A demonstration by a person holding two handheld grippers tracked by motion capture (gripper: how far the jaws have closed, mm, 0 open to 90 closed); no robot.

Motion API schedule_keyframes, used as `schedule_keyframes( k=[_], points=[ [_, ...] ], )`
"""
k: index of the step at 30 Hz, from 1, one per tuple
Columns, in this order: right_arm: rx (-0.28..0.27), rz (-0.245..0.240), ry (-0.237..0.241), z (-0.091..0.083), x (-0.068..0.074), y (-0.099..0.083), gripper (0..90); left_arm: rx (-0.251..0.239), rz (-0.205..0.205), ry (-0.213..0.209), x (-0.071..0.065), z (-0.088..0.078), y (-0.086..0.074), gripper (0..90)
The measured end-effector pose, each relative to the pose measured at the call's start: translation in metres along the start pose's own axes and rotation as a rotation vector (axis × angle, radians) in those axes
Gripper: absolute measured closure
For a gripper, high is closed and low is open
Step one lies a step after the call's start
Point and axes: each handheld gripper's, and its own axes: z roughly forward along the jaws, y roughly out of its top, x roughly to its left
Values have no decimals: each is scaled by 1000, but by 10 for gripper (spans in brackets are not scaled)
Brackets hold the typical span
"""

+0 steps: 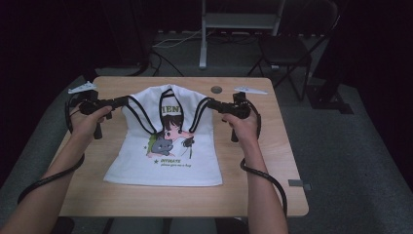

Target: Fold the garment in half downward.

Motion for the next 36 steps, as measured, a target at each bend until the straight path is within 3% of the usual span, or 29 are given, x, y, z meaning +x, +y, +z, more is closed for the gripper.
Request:
schedule_keyframes(
  k=[11,17,26,30,36],
  points=[
    [24,-19,50,-5,4,-11,819,35,43,4,-4,-4,-7,830],
    [36,-16,54,-6,2,-18,819,49,76,10,-6,-9,-12,829],
    [38,-16,66,-11,-1,-29,819,71,86,14,-3,-15,-23,828],
    [43,-23,81,-13,1,-34,819,87,117,27,-5,-16,-28,828],
    [47,-33,91,-17,3,-40,818,101,121,33,-4,-18,-36,827]
  ],
)
